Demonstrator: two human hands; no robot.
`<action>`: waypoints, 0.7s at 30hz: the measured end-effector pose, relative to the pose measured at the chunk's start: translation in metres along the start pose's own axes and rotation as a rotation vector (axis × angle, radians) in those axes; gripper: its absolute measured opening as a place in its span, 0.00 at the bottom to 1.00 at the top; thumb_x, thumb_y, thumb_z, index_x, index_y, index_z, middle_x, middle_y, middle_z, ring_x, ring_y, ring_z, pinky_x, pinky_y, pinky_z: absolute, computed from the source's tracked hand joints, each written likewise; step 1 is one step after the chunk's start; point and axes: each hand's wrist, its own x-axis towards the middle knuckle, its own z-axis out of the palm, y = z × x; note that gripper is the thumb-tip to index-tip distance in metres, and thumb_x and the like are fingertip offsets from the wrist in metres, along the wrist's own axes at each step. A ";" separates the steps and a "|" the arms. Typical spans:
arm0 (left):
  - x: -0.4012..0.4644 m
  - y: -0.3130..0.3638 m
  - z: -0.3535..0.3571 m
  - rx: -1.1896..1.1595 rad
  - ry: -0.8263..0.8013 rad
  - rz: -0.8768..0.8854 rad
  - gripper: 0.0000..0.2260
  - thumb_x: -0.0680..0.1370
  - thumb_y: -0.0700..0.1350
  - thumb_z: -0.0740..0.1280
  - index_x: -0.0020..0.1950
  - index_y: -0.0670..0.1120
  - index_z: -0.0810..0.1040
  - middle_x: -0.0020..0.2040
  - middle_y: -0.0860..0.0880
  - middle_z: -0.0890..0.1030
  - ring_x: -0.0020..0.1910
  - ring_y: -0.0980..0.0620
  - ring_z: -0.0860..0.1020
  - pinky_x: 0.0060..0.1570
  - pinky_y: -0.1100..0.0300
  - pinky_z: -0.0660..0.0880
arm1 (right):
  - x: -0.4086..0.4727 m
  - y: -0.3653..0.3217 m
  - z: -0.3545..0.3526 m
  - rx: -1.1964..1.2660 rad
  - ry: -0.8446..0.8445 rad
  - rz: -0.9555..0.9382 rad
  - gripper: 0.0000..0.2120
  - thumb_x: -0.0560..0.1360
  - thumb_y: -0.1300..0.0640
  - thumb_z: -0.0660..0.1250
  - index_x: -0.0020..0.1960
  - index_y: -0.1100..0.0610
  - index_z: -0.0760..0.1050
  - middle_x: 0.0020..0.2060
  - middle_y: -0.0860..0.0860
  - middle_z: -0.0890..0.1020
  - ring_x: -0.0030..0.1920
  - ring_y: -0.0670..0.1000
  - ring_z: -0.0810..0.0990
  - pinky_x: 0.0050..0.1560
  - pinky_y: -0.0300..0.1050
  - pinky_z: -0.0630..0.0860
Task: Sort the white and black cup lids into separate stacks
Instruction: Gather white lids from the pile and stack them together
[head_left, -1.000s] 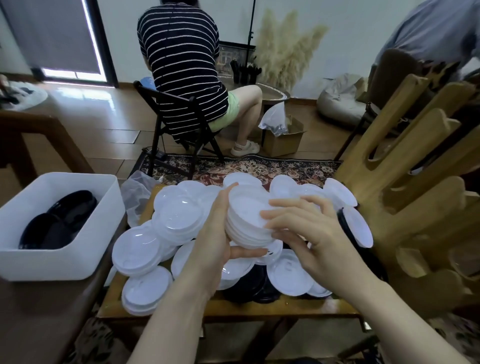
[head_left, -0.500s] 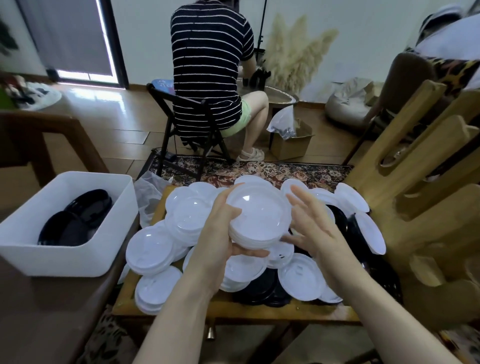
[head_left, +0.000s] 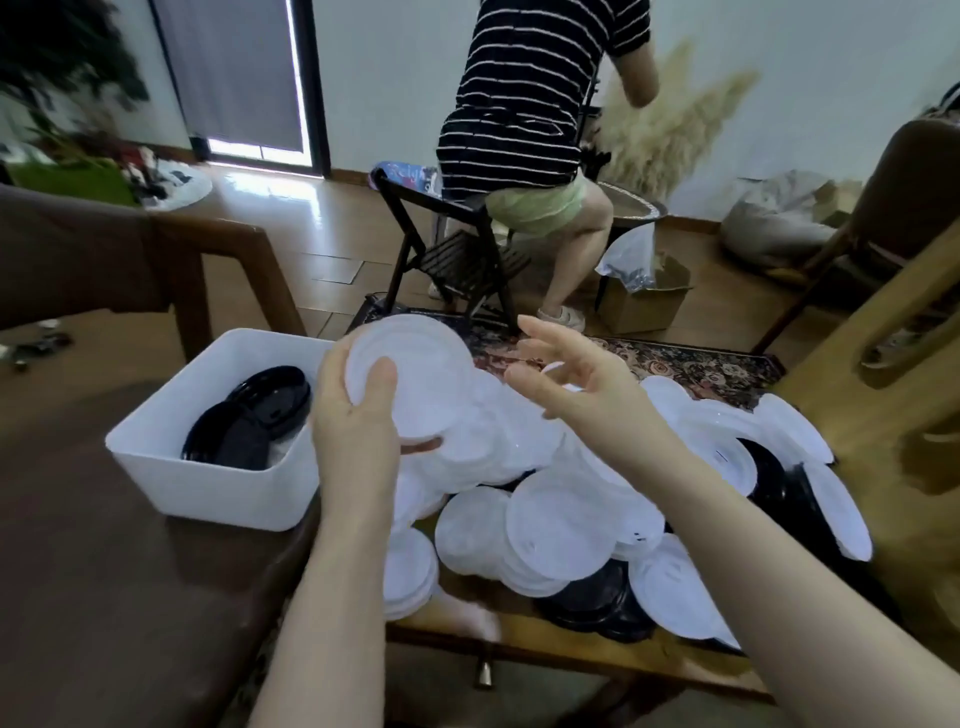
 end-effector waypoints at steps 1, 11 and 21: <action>0.005 0.001 -0.008 0.016 0.062 0.008 0.10 0.83 0.44 0.62 0.59 0.59 0.73 0.60 0.52 0.78 0.59 0.48 0.76 0.33 0.58 0.81 | 0.006 0.004 -0.001 -0.116 0.023 -0.044 0.27 0.74 0.50 0.71 0.72 0.47 0.69 0.63 0.44 0.75 0.54 0.44 0.77 0.54 0.40 0.74; 0.019 0.001 -0.024 0.073 0.099 -0.076 0.10 0.82 0.50 0.64 0.63 0.58 0.73 0.61 0.51 0.77 0.59 0.47 0.78 0.37 0.50 0.84 | 0.021 0.051 0.035 -0.831 -0.287 -0.172 0.41 0.70 0.37 0.70 0.77 0.44 0.56 0.74 0.45 0.64 0.76 0.49 0.55 0.72 0.50 0.47; 0.014 0.000 -0.015 0.082 0.012 -0.103 0.15 0.84 0.52 0.59 0.71 0.57 0.71 0.66 0.51 0.72 0.57 0.50 0.77 0.34 0.54 0.83 | 0.026 0.045 0.030 -0.680 -0.168 -0.106 0.44 0.68 0.39 0.73 0.77 0.45 0.55 0.70 0.46 0.66 0.72 0.46 0.59 0.71 0.48 0.48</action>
